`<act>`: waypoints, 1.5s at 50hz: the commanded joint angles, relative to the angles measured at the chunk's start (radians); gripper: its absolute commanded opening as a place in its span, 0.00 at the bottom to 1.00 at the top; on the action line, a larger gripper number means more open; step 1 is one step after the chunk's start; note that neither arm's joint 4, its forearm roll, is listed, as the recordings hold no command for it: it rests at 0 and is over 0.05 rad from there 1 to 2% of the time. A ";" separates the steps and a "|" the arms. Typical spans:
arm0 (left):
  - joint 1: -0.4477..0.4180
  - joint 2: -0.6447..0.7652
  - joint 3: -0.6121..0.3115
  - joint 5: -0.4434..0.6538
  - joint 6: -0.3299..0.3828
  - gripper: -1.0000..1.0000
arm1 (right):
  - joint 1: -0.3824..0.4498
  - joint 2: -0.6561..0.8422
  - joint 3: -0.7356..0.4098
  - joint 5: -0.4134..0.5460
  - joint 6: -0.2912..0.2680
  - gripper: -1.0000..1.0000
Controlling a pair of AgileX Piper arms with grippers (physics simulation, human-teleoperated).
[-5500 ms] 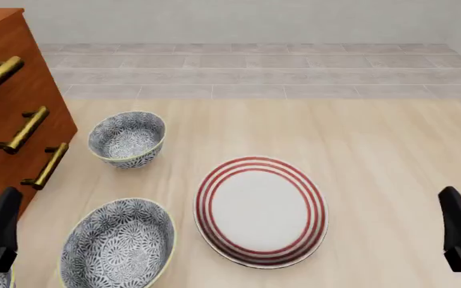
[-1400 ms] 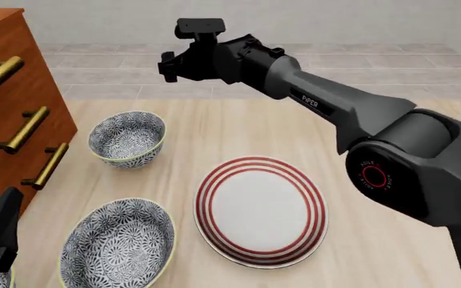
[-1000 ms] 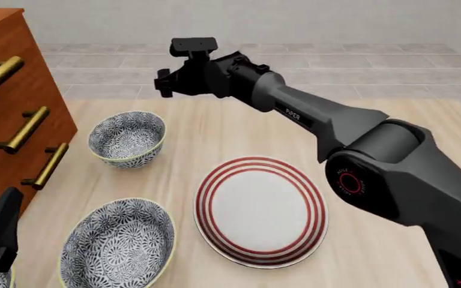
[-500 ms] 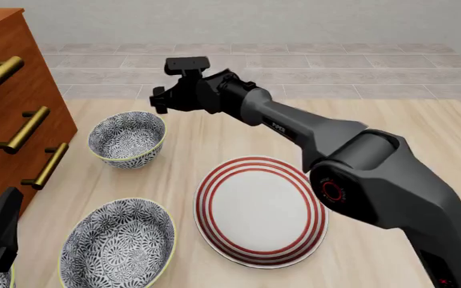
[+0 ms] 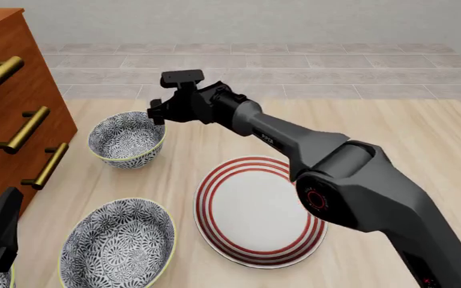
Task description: Pick up the bowl and put it in the front on the plate.
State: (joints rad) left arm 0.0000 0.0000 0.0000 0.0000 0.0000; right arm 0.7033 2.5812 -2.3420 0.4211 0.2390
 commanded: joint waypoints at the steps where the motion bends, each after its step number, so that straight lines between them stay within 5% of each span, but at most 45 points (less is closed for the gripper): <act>1: 0.000 0.000 0.000 0.000 0.000 1.00 | 0.006 0.047 -0.061 0.034 -0.002 1.00; 27: 0.000 0.000 0.000 0.000 0.000 1.00 | -0.003 0.243 -0.367 0.193 -0.002 1.00; 32: 0.000 0.000 0.000 0.000 0.000 1.00 | 0.022 0.152 -0.160 0.081 0.019 1.00; 37: 0.000 0.000 0.000 0.000 0.000 1.00 | 0.037 0.119 -0.078 0.042 0.025 1.00; 38: 0.000 0.000 0.000 0.000 0.000 1.00 | 0.039 0.115 -0.070 0.039 0.022 0.00; 46: 0.000 0.000 0.000 0.000 0.000 1.00 | 0.040 0.087 -0.026 0.015 0.025 0.00; 57: 0.000 0.000 0.000 0.000 0.000 1.00 | -0.021 -0.016 0.037 -0.008 -0.090 0.00; 75: 0.000 0.000 0.000 0.000 0.000 1.00 | -0.067 -0.151 0.195 -0.068 -0.137 0.00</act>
State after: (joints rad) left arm 0.0000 0.0000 0.0000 0.0000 0.0000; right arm 0.6586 2.5037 -2.2227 0.3863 0.1256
